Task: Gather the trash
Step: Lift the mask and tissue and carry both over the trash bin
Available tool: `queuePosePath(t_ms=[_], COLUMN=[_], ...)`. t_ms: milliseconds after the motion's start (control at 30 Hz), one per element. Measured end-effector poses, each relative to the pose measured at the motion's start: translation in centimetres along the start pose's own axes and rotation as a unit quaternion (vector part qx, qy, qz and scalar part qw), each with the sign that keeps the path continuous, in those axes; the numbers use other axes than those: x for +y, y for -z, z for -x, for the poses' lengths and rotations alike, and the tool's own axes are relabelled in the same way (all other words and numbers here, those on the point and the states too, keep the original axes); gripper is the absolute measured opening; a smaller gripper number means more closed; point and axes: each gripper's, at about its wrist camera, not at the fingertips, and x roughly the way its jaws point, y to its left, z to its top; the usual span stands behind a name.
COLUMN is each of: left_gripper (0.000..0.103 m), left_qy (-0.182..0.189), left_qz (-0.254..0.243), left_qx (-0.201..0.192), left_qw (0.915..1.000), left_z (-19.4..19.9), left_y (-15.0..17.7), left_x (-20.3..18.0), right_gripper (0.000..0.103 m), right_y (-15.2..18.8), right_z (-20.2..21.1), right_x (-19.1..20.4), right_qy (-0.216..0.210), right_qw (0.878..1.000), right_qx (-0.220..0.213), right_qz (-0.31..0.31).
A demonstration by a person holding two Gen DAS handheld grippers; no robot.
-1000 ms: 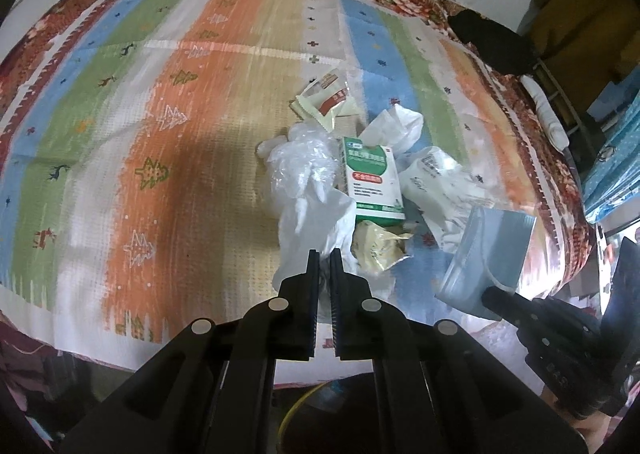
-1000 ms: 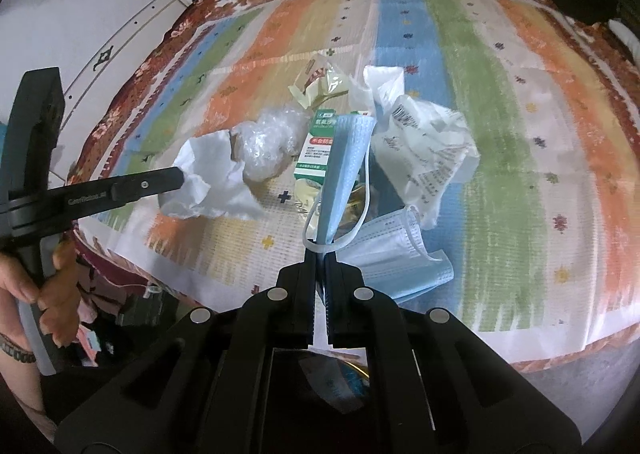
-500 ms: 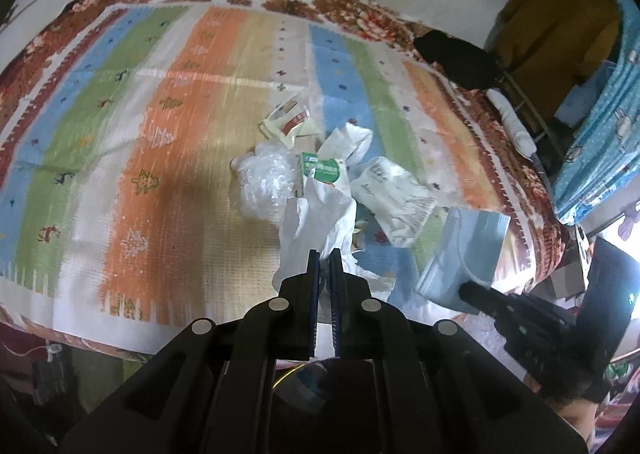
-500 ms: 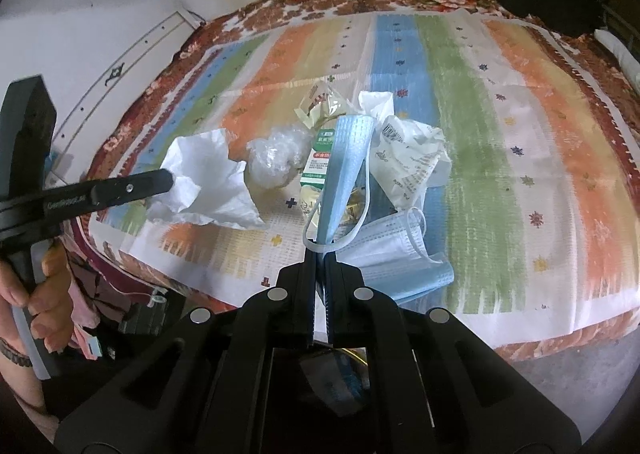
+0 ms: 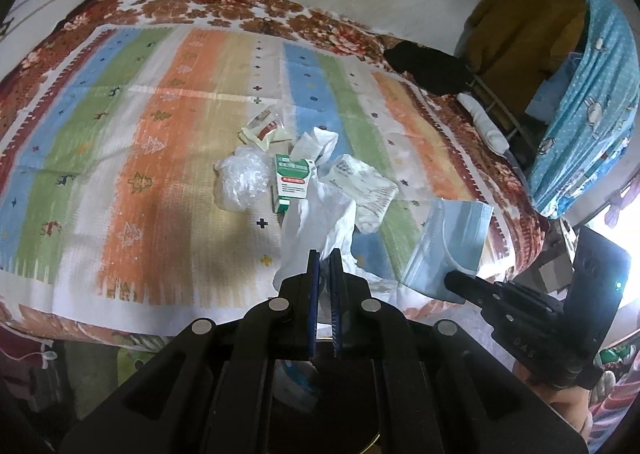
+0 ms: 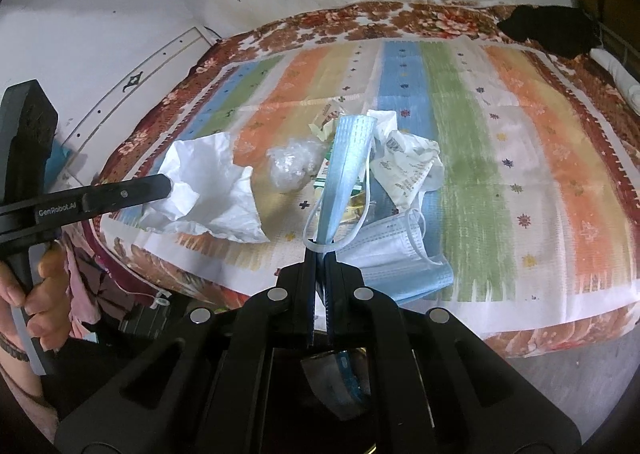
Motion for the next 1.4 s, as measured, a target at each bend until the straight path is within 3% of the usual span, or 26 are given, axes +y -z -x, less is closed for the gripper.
queuePosePath(t_ms=[867,1200,1400], left_gripper=[0.004,0.004,0.004], left_qy=[0.053,0.047,0.027], left_qz=[-0.031,-0.051,-0.062], left_qx=[-0.029,-0.012,-0.005], left_qw=[0.9977,0.9975,0.9977], left_z=[4.0,3.8,3.9], left_y=[8.1,12.5,15.4], left_x=[-2.1,-3.2,-3.3], right_gripper=[0.003,0.003,0.003], right_y=[6.8,9.7,12.4], right_z=[4.5,5.0,4.4], right_x=[1.4,2.6,3.3], right_qy=[-0.043,-0.058,-0.038], right_qw=[0.999,0.998,0.999], right_qx=[-0.031,-0.02,0.012], right_qz=[0.005,0.013,0.014])
